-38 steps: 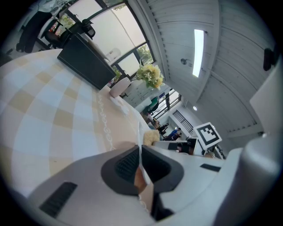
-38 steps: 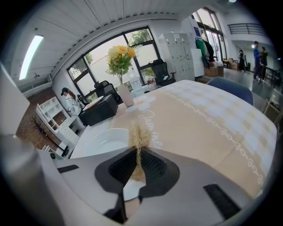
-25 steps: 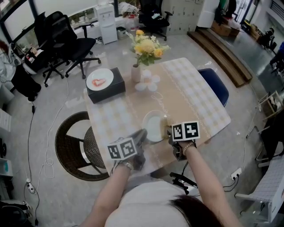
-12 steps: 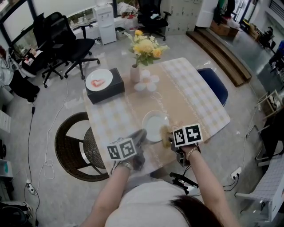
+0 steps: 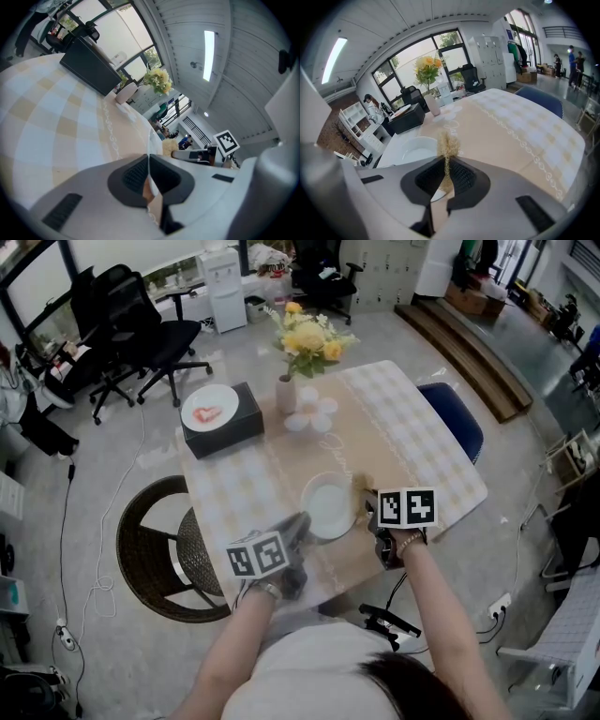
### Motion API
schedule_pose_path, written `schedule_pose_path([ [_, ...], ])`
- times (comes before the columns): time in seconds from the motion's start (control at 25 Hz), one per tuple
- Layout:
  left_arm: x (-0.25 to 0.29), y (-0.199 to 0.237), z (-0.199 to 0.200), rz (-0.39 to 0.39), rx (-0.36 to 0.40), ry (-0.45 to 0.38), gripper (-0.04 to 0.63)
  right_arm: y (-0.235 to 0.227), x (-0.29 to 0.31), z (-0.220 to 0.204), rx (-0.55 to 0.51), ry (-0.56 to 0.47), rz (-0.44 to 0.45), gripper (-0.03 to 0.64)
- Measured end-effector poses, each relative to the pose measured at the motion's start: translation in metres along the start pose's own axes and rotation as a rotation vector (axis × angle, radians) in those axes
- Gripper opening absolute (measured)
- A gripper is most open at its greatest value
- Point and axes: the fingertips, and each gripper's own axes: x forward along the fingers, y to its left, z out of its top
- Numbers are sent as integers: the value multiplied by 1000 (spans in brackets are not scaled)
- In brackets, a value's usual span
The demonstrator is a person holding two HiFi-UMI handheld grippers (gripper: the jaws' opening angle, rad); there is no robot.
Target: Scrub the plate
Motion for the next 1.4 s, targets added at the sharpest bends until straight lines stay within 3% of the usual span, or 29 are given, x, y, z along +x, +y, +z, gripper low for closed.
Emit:
schedule_pose_path([
  [0.28, 0, 0, -1, 0, 4, 0, 20, -4, 19, 5, -10, -58, -21, 35],
  [0.68, 0, -1, 0, -4, 4, -3, 20, -18, 25, -18, 52, 34, -62, 35],
  [1.4, 0, -2, 0, -3, 12, -6, 20, 1, 5, -68, 90, 159, -32, 35],
])
